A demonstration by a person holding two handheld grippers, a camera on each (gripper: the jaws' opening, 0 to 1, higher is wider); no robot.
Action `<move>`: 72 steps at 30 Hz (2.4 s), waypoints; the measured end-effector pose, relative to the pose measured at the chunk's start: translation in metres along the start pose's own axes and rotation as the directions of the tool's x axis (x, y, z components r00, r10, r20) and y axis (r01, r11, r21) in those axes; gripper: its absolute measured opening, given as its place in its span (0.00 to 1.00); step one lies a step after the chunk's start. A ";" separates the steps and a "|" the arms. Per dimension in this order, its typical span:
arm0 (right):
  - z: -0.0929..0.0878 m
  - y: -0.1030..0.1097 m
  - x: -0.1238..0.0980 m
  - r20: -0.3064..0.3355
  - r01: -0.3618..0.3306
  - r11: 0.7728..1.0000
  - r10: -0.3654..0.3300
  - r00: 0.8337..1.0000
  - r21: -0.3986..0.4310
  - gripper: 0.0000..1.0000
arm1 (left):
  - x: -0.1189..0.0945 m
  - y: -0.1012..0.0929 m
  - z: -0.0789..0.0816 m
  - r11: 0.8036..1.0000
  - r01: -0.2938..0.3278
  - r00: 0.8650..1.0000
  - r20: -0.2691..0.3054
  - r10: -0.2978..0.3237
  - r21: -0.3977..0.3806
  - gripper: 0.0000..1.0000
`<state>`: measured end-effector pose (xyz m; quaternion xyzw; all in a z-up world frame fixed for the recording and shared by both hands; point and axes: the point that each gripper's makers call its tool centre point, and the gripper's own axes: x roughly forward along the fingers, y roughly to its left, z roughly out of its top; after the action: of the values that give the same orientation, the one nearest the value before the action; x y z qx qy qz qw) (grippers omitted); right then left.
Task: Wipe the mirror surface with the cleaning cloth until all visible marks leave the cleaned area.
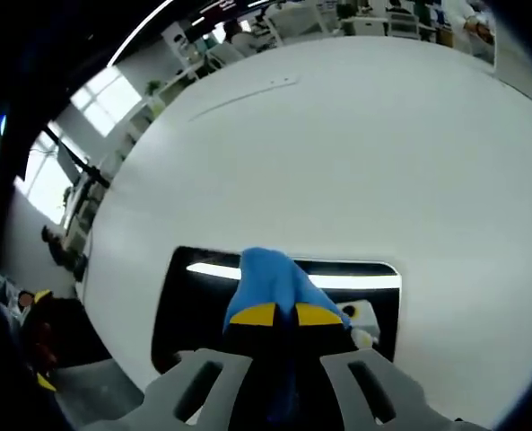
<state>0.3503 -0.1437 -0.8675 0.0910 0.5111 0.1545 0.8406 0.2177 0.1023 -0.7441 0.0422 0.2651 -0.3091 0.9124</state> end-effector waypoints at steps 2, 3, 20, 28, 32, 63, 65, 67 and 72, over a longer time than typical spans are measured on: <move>-0.003 0.000 -0.001 0.004 -0.005 1.000 0.005 1.000 0.009 0.01 | 0.001 -0.001 0.000 1.000 0.003 1.000 0.001 -0.003 0.003 0.99; -0.004 0.000 -0.002 0.005 -0.006 1.000 0.006 1.000 0.010 0.01 | 0.001 -0.002 0.001 1.000 0.004 1.000 0.001 -0.004 0.004 0.99; -0.030 0.007 -0.016 0.003 -0.022 1.000 0.022 1.000 0.014 0.01 | -0.001 -0.009 -0.004 0.999 0.019 1.000 -0.014 -0.018 0.028 0.99; -0.043 0.010 -0.022 -0.002 -0.026 1.000 0.026 1.000 0.004 0.01 | 0.000 -0.012 -0.003 0.999 0.033 0.999 -0.019 -0.032 0.043 0.99; -0.048 0.010 -0.025 -0.007 -0.030 0.999 0.030 1.000 0.011 0.01 | 0.001 -0.013 -0.002 0.998 0.036 0.999 -0.018 -0.035 0.049 0.99; -0.092 0.016 -0.046 -0.059 -0.049 0.998 0.051 0.997 0.045 0.01 | 0.007 -0.020 -0.004 0.996 0.069 0.998 -0.017 -0.068 0.052 0.99; -0.094 0.017 -0.047 -0.060 -0.052 0.997 0.055 0.997 0.049 0.01 | 0.007 -0.021 -0.004 0.996 0.070 0.997 -0.017 -0.069 0.052 0.99; -0.094 0.017 -0.047 -0.062 -0.054 0.997 0.058 0.996 0.053 0.01 | 0.007 -0.021 -0.004 0.996 0.069 0.998 -0.017 -0.068 0.050 0.99; -0.100 0.021 -0.049 -0.080 -0.055 0.997 0.059 0.995 0.055 0.01 | 0.007 -0.018 -0.004 0.997 0.063 0.998 -0.014 -0.063 0.047 0.99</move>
<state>0.2371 -0.1414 -0.8664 0.1213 0.5461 0.1686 0.8116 0.2101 0.0851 -0.7490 0.0574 0.2644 -0.3436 0.8993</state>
